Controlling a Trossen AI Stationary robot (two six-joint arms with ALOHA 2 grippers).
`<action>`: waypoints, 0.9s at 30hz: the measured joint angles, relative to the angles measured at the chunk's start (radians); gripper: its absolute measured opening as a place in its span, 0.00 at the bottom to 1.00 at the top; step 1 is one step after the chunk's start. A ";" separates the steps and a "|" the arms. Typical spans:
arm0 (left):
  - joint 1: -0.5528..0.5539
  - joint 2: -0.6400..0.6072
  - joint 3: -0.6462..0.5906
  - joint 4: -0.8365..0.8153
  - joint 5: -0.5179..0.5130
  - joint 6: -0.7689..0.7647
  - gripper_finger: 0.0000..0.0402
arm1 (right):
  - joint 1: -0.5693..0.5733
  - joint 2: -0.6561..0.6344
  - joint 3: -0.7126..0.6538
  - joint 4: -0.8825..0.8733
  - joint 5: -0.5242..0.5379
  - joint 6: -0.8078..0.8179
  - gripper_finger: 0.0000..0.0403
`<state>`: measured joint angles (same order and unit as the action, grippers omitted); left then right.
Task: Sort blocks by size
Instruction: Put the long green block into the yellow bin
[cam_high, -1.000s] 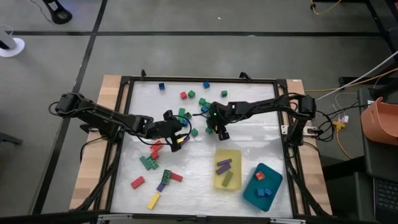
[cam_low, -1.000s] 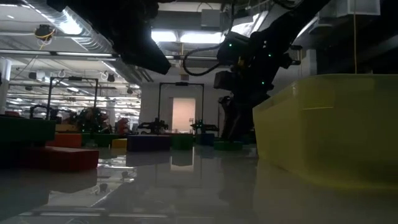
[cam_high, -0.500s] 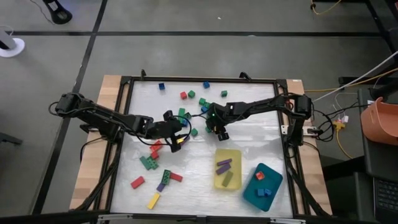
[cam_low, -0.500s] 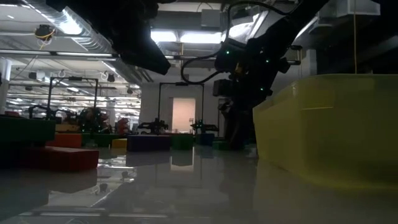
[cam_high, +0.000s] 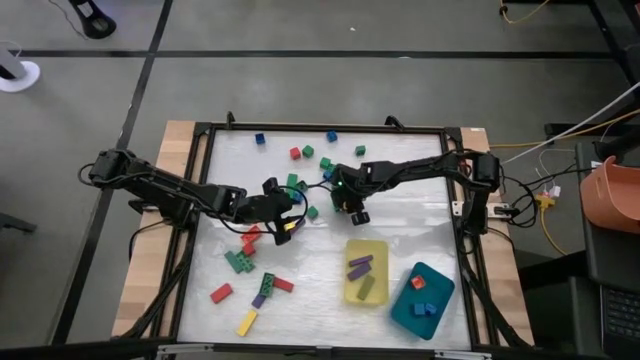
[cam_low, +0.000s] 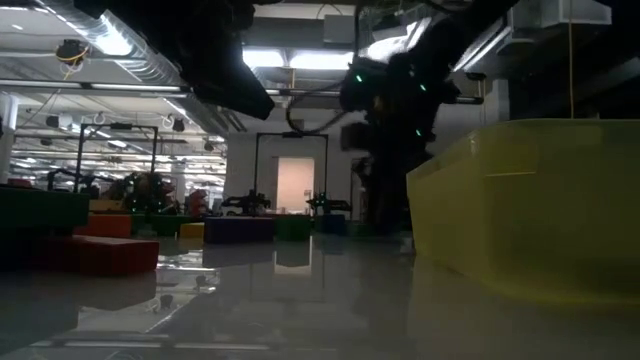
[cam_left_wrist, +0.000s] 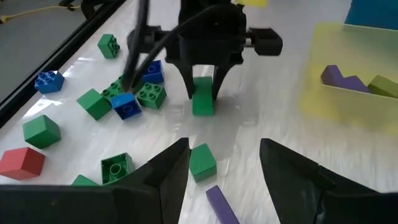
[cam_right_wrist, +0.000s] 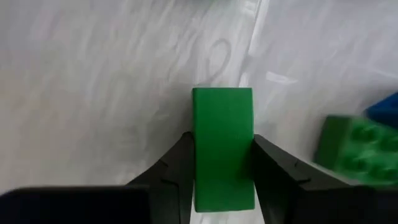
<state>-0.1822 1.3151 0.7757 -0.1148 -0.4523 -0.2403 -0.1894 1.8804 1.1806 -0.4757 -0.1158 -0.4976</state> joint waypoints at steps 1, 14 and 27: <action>0.000 0.000 0.000 0.000 0.000 0.000 0.46 | 0.000 0.000 0.033 -0.035 0.000 0.000 0.31; 0.014 0.000 0.000 -0.046 -0.001 0.067 0.46 | 0.109 -0.002 0.449 -0.623 -0.035 0.082 0.32; 0.059 0.000 -0.001 -0.186 -0.002 0.072 0.46 | 0.390 -0.002 0.489 -0.810 -0.036 0.283 0.34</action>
<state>-0.1230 1.3151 0.7750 -0.3011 -0.4539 -0.1680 0.2006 1.8786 1.6696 -1.2858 -0.1517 -0.2143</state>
